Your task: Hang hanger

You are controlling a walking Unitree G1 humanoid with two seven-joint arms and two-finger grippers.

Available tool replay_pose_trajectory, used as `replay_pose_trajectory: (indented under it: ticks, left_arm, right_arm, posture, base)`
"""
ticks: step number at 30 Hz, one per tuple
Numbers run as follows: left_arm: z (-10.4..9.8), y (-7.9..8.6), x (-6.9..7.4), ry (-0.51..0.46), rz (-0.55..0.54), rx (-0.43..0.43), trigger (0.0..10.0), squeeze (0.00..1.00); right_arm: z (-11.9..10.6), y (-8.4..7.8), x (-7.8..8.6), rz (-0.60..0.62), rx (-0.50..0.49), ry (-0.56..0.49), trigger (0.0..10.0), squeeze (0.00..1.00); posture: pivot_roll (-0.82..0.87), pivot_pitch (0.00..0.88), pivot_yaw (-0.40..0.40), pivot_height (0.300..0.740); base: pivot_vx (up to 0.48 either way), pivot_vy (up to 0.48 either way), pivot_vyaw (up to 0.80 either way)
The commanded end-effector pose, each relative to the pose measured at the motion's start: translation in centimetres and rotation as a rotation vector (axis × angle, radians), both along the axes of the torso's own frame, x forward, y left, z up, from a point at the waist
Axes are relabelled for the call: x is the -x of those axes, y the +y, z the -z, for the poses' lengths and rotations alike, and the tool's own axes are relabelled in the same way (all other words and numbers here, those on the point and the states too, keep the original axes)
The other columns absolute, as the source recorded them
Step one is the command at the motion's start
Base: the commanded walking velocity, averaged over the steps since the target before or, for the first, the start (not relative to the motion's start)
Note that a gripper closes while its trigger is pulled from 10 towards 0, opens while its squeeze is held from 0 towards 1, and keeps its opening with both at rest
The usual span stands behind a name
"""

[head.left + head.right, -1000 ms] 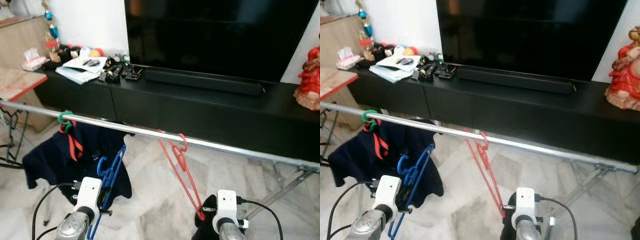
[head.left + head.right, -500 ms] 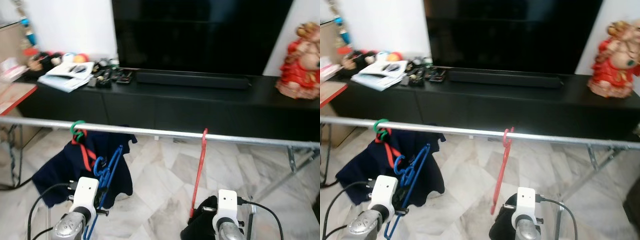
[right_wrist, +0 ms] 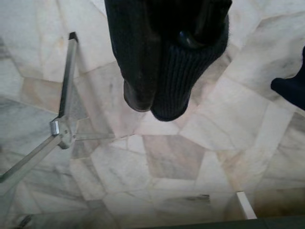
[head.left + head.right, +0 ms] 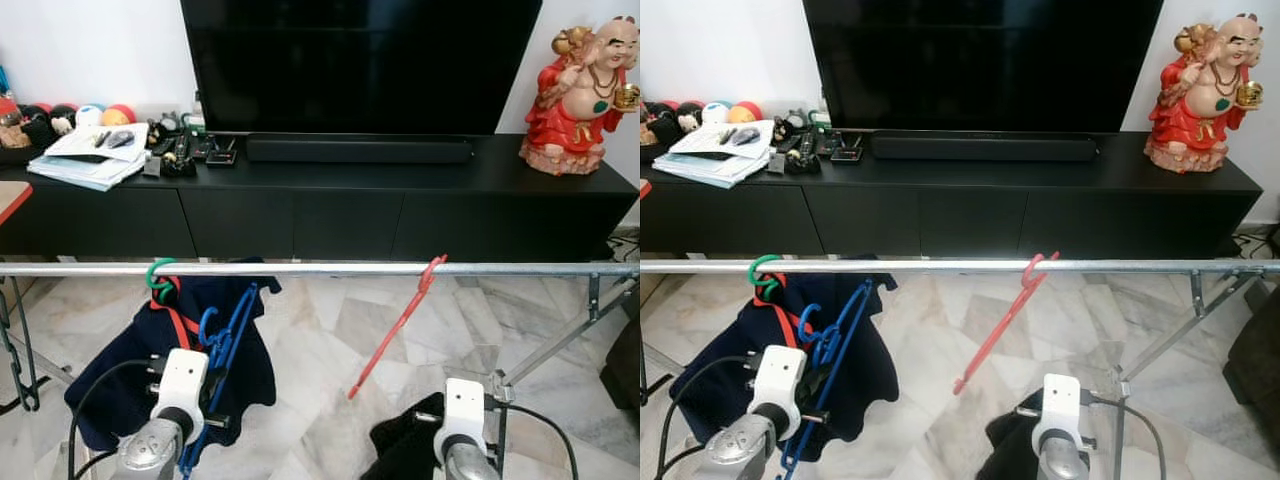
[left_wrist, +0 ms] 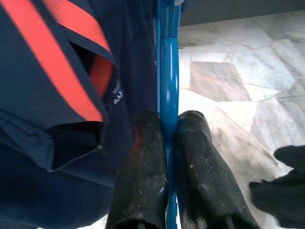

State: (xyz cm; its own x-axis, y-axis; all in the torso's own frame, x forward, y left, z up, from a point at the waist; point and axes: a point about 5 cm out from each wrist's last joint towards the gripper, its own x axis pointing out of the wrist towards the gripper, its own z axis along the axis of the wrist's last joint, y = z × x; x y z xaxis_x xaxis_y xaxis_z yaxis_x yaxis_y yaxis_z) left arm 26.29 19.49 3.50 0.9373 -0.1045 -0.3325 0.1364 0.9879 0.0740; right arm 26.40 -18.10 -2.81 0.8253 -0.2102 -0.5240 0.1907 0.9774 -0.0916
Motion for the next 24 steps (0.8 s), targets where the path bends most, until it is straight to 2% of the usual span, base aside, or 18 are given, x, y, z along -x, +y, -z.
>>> replay_pose_trajectory:
  ticks: [1,6,24]
  left_arm:
    - [-0.19,-0.03,0.05,-0.002,0.001,0.003,10.0,0.0]
    - [-0.29,-0.22,0.11,-0.004,0.009,0.013,10.0,0.0]
    - [-0.29,-0.23,0.18,-0.003,0.005,0.019,10.0,0.0]
  right_arm:
    - [-0.67,-0.16,-0.66,0.011,0.003,-0.037,10.0,0.0]
    - [-0.99,-0.33,-0.99,0.025,0.006,-0.05,10.0,0.0]
    - [-1.13,-0.41,-1.11,0.033,0.013,-0.057,10.0,0.0]
  posture:
    - [0.12,0.0,0.017,0.74]
    - [0.12,0.0,0.018,0.74]
    - [0.12,0.0,0.015,0.74]
  base:
    - [0.0,0.0,0.0]
    - [0.0,0.0,0.0]
    - [-0.253,0.0,0.0]
